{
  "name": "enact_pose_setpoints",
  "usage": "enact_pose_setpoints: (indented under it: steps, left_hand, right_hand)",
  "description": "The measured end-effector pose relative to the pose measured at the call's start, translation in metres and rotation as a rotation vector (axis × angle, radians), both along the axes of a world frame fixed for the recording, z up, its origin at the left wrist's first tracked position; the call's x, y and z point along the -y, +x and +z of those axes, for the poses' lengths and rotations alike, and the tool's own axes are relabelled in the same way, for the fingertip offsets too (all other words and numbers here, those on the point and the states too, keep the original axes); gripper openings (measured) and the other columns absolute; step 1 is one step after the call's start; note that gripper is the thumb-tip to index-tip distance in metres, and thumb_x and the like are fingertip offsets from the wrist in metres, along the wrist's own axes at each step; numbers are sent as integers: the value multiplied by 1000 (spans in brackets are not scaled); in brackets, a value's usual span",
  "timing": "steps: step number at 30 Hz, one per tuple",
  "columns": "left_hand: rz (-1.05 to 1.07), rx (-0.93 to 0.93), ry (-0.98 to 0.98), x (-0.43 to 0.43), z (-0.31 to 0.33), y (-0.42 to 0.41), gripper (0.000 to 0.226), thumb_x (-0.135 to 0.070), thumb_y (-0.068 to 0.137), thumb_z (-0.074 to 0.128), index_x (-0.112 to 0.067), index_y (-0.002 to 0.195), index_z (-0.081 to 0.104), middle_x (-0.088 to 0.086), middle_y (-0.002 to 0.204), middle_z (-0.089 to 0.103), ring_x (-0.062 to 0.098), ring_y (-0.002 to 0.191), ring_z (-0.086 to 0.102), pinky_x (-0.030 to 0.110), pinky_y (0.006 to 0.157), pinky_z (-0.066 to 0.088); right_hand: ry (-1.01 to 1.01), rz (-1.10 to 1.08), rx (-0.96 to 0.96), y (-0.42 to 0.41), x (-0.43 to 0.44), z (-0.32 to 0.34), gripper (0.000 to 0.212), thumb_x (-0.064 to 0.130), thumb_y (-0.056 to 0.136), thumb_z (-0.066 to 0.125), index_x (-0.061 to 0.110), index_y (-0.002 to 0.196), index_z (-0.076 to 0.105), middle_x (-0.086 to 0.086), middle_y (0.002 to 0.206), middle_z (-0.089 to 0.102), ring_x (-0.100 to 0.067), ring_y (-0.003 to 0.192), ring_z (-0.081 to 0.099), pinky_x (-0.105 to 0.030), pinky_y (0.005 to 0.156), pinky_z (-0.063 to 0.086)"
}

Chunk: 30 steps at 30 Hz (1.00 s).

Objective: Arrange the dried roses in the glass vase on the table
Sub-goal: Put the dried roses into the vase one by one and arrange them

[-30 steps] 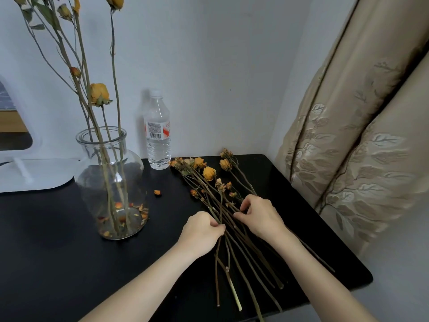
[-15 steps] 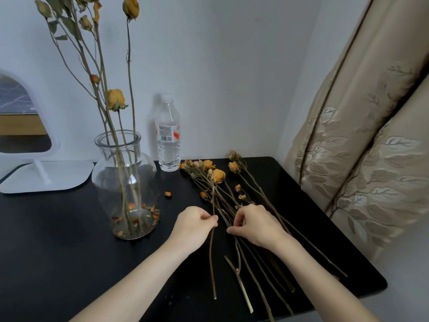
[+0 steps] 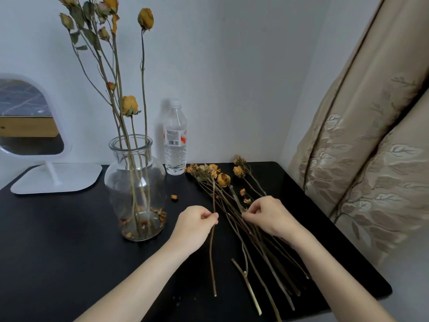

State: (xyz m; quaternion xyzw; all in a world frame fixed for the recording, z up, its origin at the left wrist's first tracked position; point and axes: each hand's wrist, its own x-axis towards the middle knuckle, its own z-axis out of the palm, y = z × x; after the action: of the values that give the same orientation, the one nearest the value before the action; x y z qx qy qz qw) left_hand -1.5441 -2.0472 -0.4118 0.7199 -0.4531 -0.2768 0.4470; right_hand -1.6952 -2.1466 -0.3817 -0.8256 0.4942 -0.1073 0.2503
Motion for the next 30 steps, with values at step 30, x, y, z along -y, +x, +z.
enact_pose_setpoints:
  steps: [30]
  left_hand:
    - [313, 190, -782, -80, 216, 126, 23, -24, 93, 53, -28, 73, 65, -17, 47, 54, -2, 41, 42, 13, 42, 36]
  right_hand:
    - [-8, 323, 1194, 139, -51, 204, 19, 10, 90, 54, 13, 74, 65, 12, 48, 52, -4, 40, 39, -14, 39, 32]
